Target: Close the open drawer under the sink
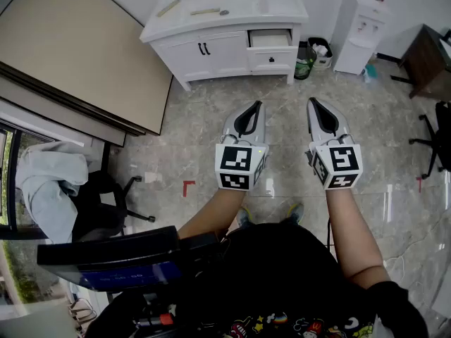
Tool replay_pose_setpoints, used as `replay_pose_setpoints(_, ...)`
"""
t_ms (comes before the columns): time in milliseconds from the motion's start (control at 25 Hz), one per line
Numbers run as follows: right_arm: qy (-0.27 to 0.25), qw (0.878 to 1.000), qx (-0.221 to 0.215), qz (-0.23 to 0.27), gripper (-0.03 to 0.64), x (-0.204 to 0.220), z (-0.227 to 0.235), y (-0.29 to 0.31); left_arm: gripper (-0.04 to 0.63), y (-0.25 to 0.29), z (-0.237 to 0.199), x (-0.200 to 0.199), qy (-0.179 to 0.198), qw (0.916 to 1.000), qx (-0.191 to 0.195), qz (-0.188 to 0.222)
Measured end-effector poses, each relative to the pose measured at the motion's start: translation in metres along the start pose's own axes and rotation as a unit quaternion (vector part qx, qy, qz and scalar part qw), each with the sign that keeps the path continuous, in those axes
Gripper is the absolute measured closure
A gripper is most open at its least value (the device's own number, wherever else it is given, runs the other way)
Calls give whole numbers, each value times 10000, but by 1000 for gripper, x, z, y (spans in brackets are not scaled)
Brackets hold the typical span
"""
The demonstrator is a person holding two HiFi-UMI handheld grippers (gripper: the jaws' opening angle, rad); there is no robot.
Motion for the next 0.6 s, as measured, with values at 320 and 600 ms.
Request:
replay_pose_setpoints(320,10,9999,-21,119,594,10,25,-3,588,25,22,8,-38,10000,21,-40)
replay_pose_setpoints(600,50,9997,-204,129,594,34,75,-11,588,63,64,26,-116,9998,-169,-82)
Point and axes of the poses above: the fingertips, and each gripper's own axes: y forward along the fingers, z to its right, x out of its underside, the point moved 6 cm from there along -y, backward along the fingers, and after that the axes turned 5 degrees about -y, right-handed, at the moved point
